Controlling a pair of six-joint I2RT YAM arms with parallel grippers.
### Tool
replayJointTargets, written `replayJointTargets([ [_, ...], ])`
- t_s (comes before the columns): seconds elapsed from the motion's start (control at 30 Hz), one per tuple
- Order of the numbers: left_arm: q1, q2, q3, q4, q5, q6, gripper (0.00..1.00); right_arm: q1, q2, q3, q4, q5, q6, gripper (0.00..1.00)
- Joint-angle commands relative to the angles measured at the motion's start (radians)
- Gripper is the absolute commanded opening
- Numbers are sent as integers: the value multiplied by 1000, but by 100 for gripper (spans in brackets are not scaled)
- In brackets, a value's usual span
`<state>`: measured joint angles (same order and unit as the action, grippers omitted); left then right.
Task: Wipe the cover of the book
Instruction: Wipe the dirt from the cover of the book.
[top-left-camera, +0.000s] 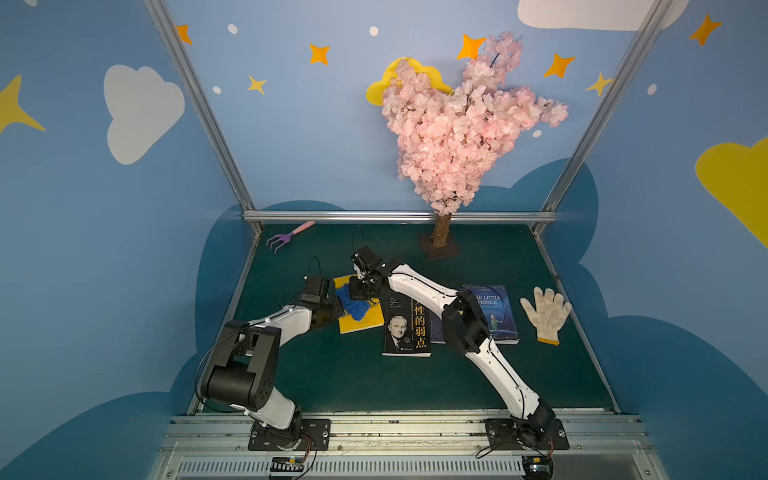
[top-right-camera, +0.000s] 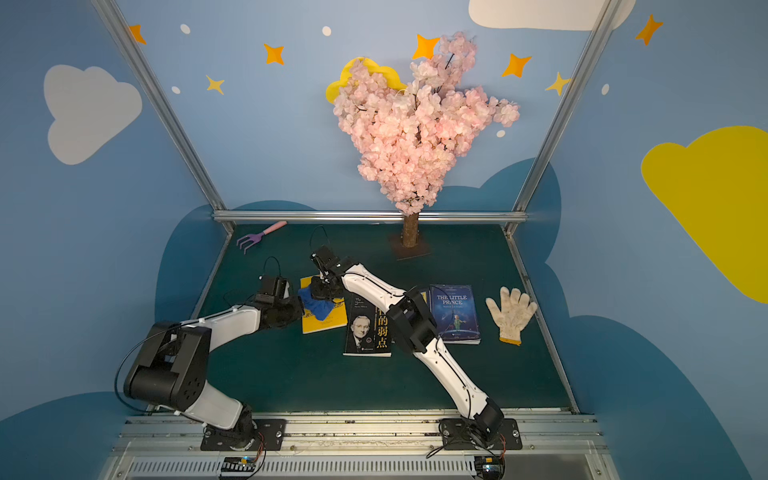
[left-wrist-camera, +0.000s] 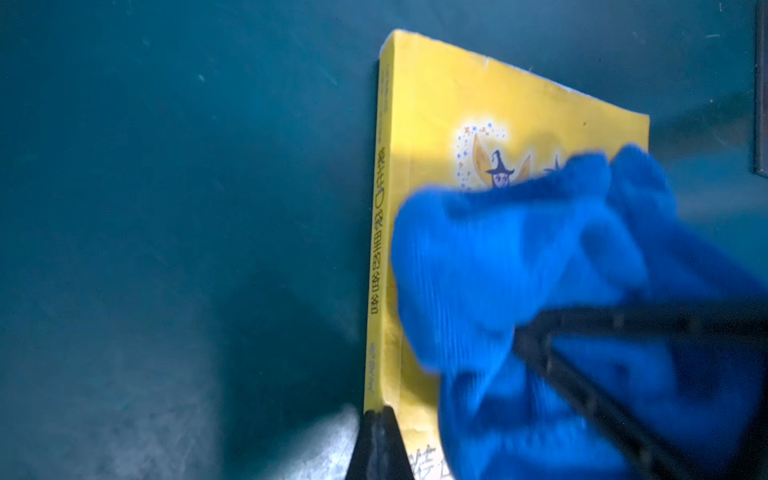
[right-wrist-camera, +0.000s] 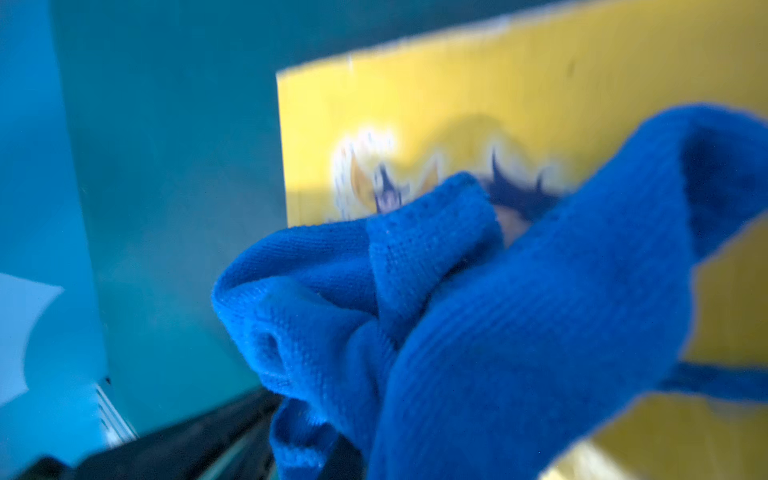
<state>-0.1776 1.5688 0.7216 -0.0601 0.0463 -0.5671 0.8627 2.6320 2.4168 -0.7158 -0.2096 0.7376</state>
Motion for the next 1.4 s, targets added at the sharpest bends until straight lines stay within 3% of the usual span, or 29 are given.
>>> replayJointTargets([
  [0.0, -17, 10, -28, -44, 78, 6, 3, -45, 100, 20, -22, 88, 90, 0],
  [0.23, -17, 19, -20, -43, 88, 7, 3, -121, 104, 20, -49, 84, 169, 0],
  [0.57, -18, 23, -17, -43, 84, 6, 3, -31, 135, 27, -117, 9, 116, 0],
  [1.0, -16, 23, -17, -47, 79, 8, 3, 81, -172, -511, -77, 0, -1, 0],
  [1.13, -17, 30, -14, -44, 90, 8, 3, 63, -153, -469, -91, 14, -4, 0],
  [1.3, -17, 15, -19, -49, 81, 10, 3, 54, -75, -366, -92, -87, 8, 0],
  [1.37, -16, 10, -21, -50, 75, 10, 3, 56, -46, -309, -160, -67, -21, 0],
])
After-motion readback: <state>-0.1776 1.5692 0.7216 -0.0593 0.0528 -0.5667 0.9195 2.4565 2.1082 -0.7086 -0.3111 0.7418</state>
